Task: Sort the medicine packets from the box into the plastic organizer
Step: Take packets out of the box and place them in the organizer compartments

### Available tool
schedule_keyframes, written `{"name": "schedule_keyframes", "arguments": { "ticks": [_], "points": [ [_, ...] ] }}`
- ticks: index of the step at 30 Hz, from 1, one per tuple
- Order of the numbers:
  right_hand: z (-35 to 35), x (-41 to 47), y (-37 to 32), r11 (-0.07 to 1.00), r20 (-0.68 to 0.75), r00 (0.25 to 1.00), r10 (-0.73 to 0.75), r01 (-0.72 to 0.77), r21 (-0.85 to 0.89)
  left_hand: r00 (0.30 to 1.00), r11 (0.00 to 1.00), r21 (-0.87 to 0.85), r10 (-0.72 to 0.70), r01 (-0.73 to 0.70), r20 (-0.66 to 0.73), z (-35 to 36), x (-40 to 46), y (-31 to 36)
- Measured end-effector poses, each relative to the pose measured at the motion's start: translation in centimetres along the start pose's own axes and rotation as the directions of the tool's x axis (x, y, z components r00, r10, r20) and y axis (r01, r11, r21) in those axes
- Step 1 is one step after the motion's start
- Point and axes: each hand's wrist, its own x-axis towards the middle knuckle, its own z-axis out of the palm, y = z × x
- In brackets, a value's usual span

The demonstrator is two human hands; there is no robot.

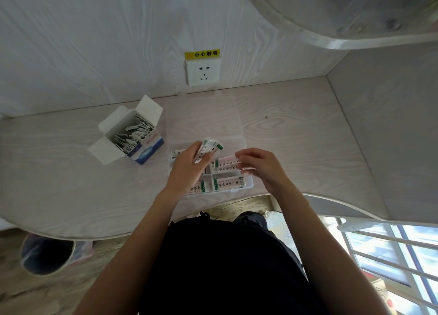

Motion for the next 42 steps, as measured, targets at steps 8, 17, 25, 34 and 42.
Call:
{"name": "schedule_keyframes", "arguments": {
  "ticks": [8, 17, 25, 34, 42],
  "points": [
    [0.9, 0.6, 1.0, 0.535, -0.051, 0.941, -0.335, 0.146, -0.832, 0.984, 0.978, -0.117, -0.177, 0.175, -0.004, -0.6, -0.1, -0.7],
    [1.8, 0.7, 0.9, 0.209, 0.072, 0.905, -0.419, 0.173, -0.962, 0.959, 0.896, -0.343, -0.253, 0.283, 0.130, -0.4, 0.3, 0.1],
    [3.1, -0.3, -0.6, 0.920, -0.110, 0.968, -0.227, 0.176, -0.350, 0.938, 0.870, -0.380, -0.223, 0.314, 0.264, 0.0, 0.0, 1.0],
    [3.5, 0.4, 0.1, 0.931, -0.071, 0.968, -0.240, 0.209, -0.299, 0.966, 0.927, -0.342, -0.067, 0.152, 0.249, 0.7, -0.3, 1.3],
    [3.0, 0.5, 0.1, 0.978, -0.043, 0.980, -0.196, 0.191, -0.085, 0.956, 0.735, -0.614, -0.260, 0.288, 0.137, 0.7, -0.5, 1.6]
  ]
}}
